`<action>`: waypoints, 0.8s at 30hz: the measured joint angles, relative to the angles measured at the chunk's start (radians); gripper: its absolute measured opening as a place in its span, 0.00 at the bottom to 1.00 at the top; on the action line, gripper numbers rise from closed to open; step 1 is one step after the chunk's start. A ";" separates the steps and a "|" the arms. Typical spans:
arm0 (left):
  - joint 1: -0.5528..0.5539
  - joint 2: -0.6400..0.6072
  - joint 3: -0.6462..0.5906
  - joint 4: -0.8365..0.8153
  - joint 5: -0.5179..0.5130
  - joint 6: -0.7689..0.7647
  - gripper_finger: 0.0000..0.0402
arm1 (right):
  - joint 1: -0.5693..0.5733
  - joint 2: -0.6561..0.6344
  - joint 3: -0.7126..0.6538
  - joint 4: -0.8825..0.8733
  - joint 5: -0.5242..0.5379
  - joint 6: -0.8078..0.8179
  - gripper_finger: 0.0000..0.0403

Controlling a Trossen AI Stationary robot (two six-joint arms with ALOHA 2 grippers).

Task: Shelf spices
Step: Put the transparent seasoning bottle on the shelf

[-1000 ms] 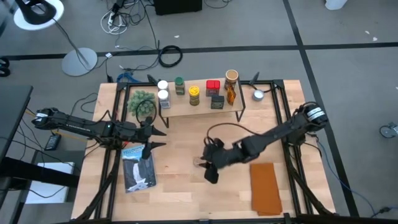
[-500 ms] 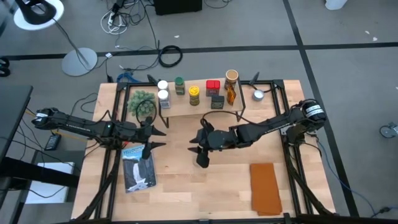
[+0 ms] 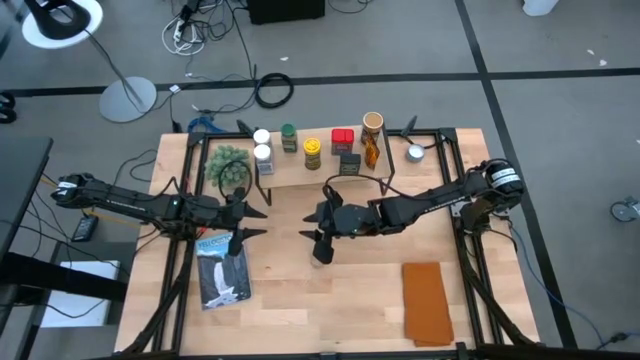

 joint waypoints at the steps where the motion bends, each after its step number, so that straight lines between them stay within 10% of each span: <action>1: 0.000 0.000 0.000 0.000 0.000 0.005 0.53 | 0.000 0.000 0.000 -0.012 -0.001 -0.003 0.47; 11: 0.000 0.000 0.000 0.000 0.001 0.056 0.53 | 0.021 0.001 0.000 -0.259 -0.023 0.053 0.73; 24: 0.000 0.000 0.000 0.208 -0.002 0.047 0.53 | 0.035 0.001 0.000 -0.275 -0.045 0.176 0.78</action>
